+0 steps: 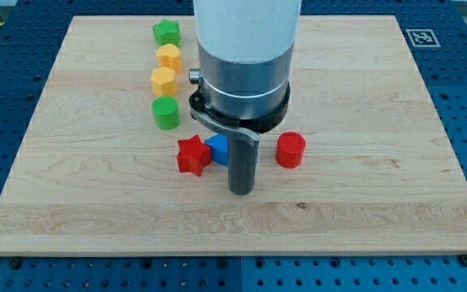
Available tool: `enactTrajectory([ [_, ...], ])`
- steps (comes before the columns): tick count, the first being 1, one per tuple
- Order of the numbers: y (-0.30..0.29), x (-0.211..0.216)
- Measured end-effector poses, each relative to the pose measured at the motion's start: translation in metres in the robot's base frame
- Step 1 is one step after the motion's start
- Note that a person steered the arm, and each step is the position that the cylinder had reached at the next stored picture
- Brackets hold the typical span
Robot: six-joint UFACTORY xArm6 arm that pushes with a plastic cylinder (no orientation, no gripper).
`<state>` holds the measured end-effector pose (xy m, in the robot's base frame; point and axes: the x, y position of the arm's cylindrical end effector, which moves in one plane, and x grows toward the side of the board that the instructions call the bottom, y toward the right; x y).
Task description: Slide the red star a bit left
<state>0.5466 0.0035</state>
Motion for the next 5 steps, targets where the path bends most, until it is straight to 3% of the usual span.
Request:
enactTrajectory([
  [5, -0.025, -0.011],
])
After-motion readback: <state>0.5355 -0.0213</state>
